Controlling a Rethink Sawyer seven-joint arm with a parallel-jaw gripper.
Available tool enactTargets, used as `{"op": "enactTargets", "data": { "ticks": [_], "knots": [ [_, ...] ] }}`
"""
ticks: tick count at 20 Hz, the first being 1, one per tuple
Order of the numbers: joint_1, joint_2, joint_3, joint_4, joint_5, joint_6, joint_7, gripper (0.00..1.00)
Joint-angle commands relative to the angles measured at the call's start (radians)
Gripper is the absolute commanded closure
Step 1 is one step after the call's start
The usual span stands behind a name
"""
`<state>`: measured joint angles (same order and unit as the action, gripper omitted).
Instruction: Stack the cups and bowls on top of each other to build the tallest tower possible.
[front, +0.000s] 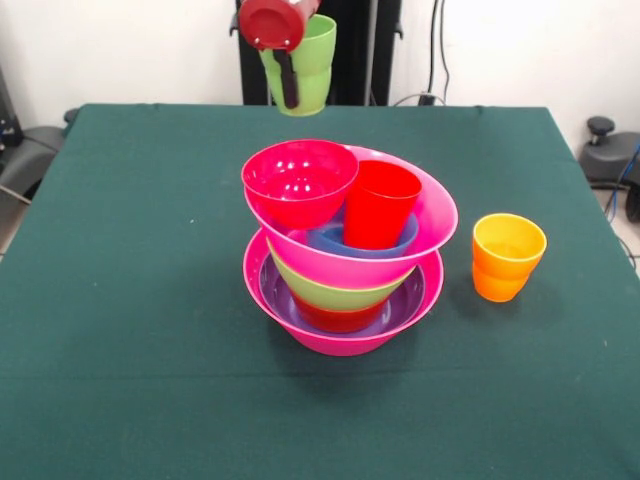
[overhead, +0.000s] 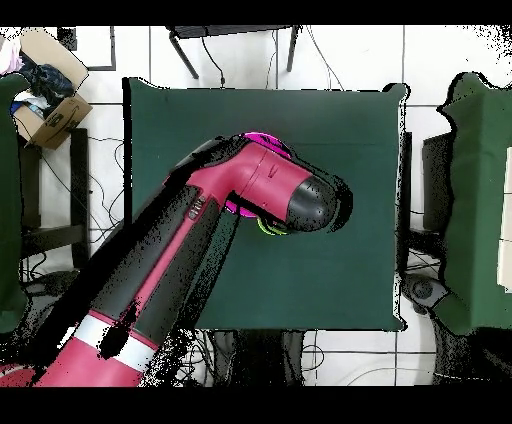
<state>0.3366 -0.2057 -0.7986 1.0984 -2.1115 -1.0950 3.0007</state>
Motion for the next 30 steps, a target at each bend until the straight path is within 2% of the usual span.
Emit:
{"op": "enactTargets", "data": {
  "ticks": [1,16,28,30],
  "knots": [
    [0.001,0.039,0.1,-0.122,-0.028,-0.05,0.006,1.0],
    [-0.052,0.101,0.119,-0.222,-0.008,-0.052,-0.003,1.0],
    [-0.09,0.14,0.139,-0.251,0.01,-0.017,-0.132,1.0],
    [-0.092,0.141,0.138,-0.254,0.016,-0.018,-0.129,1.0]
  ]
}}
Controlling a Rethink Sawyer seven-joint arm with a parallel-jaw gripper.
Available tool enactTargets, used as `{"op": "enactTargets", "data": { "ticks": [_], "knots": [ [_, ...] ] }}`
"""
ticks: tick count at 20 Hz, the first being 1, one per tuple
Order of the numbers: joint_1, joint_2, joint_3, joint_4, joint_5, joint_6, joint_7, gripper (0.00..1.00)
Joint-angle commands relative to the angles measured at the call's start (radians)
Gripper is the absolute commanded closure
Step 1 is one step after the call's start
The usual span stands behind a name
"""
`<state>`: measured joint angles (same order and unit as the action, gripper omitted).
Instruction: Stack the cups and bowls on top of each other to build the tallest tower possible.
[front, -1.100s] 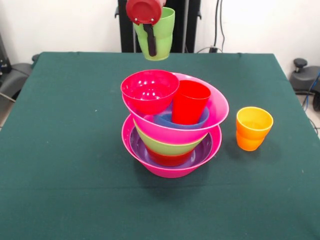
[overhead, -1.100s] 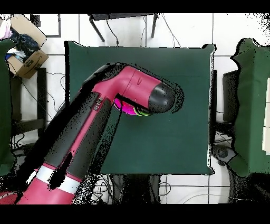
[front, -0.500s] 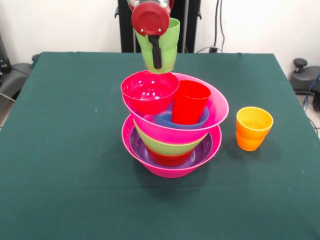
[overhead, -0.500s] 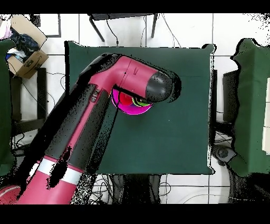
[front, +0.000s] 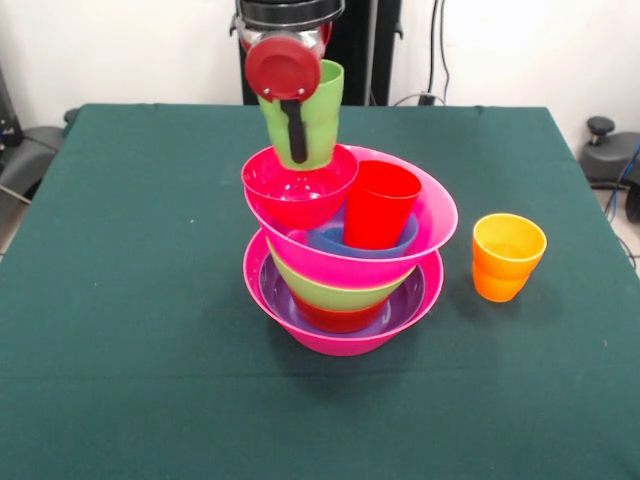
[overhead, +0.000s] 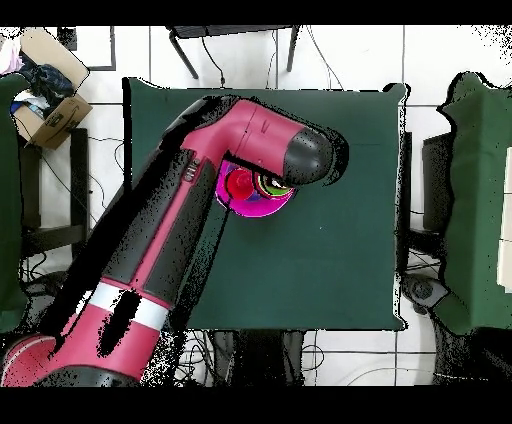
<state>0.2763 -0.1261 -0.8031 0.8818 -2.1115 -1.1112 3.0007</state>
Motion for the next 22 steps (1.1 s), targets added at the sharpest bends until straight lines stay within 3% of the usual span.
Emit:
{"op": "enactTargets", "data": {
  "ticks": [1,22],
  "knots": [
    [-0.032,0.062,0.142,-0.039,0.017,-0.003,-0.132,1.0],
    [-0.02,0.051,0.132,-0.047,0.041,-0.041,-0.116,1.0]
  ]
}}
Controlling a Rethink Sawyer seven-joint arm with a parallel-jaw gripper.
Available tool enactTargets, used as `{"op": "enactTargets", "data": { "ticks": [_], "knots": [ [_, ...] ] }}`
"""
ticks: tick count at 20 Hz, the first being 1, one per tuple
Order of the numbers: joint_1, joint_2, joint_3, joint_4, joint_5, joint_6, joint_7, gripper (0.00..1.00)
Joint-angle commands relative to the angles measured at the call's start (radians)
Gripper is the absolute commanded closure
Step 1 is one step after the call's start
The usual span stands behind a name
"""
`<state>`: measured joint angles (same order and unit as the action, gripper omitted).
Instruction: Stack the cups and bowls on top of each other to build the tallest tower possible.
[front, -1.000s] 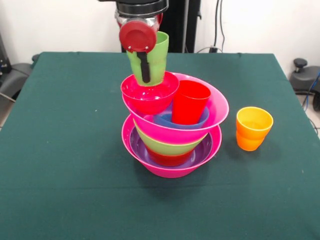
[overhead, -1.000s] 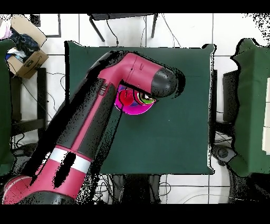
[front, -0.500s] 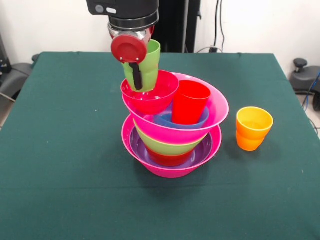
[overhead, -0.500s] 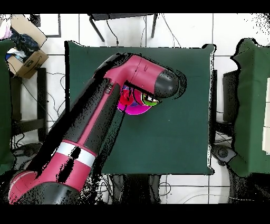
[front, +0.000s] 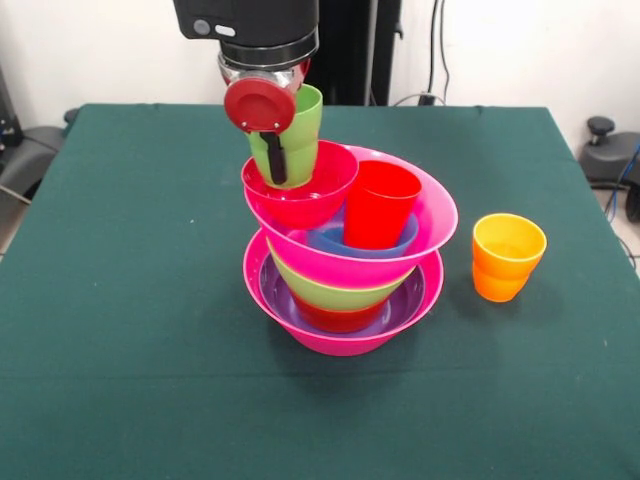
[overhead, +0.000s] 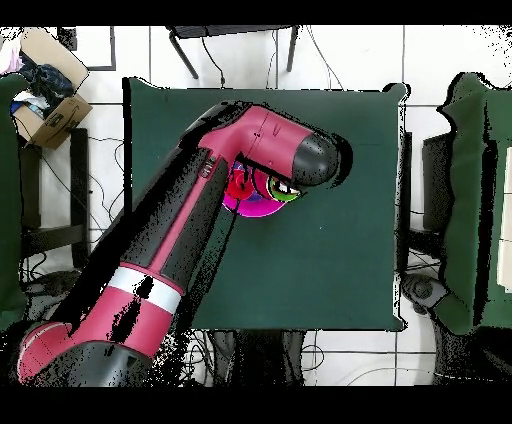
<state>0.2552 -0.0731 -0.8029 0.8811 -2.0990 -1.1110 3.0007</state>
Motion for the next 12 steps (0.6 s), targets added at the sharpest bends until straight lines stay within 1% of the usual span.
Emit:
{"op": "enactTargets", "data": {
  "ticks": [1,3,5,6,8,9,10,11,12],
  "knots": [
    [0.002,-0.002,0.132,-0.047,0.028,-0.043,-0.117,1.0],
    [-0.001,-0.001,0.134,-0.048,0.028,-0.046,-0.122,1.0],
    [-0.006,0.005,0.129,-0.056,0.032,-0.089,-0.029,1.0],
    [-0.009,0.008,0.126,-0.06,0.034,-0.11,0.017,0.0],
    [0.0,0.007,0.12,-0.057,0.025,-0.087,-0.042,0.0],
    [-0.002,0.003,0.12,-0.055,0.03,-0.084,-0.046,0.0],
    [-0.005,0.005,0.115,-0.057,0.033,-0.101,-0.004,0.0],
    [-0.003,0.009,0.109,-0.056,0.028,-0.102,-0.006,0.0],
    [-0.001,0.005,0.114,-0.057,0.03,-0.096,-0.036,0.0]
  ]
}}
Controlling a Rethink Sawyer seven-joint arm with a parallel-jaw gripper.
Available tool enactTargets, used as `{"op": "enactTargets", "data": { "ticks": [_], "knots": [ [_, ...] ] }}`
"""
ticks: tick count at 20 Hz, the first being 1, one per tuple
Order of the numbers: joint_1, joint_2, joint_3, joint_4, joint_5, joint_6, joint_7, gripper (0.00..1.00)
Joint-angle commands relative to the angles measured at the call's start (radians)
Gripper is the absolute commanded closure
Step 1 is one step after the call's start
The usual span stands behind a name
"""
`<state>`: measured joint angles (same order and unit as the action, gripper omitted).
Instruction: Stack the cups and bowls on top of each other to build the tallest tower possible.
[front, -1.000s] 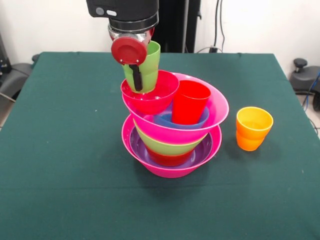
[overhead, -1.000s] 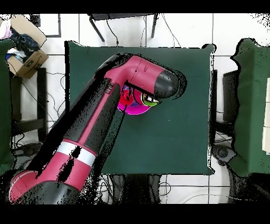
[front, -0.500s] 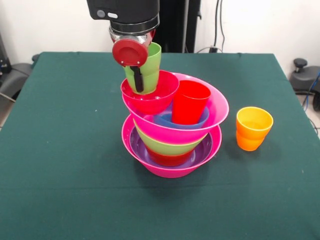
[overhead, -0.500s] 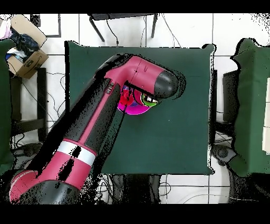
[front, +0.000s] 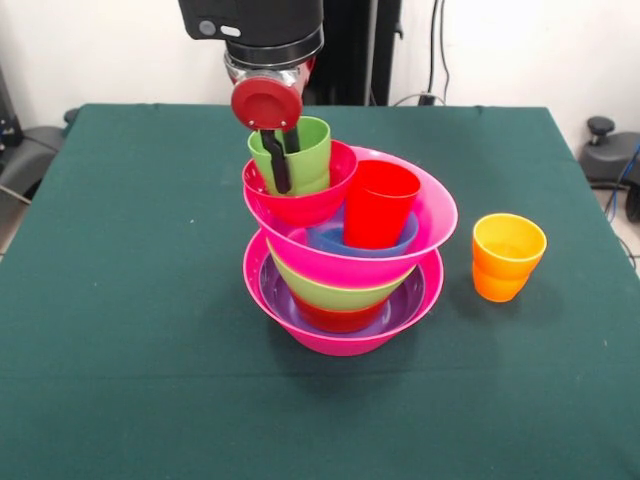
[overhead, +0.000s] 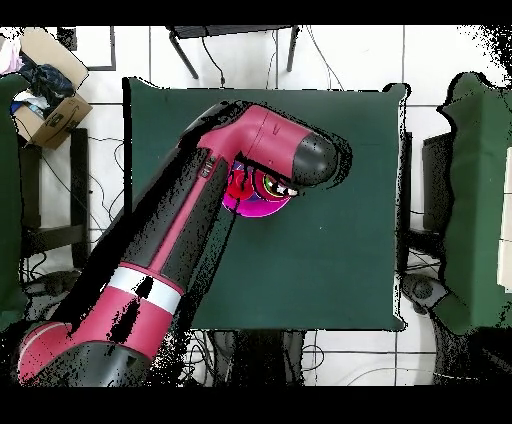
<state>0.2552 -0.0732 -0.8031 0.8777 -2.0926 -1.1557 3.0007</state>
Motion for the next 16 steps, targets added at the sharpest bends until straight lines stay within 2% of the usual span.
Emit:
{"op": "enactTargets", "data": {
  "ticks": [1,4,9,13,16],
  "knots": [
    [-0.001,0.003,0.116,-0.056,0.028,-0.05,-0.04,0.0],
    [0.003,0.007,0.101,-0.057,0.032,-0.069,0.014,0.0],
    [0.035,-0.018,0.07,-0.037,0.034,-0.067,0.013,0.0],
    [0.068,-0.04,0.035,-0.035,0.019,-0.04,-0.056,0.0],
    [0.066,-0.055,0.023,-0.043,0.015,-0.044,-0.081,0.0]
  ]
}}
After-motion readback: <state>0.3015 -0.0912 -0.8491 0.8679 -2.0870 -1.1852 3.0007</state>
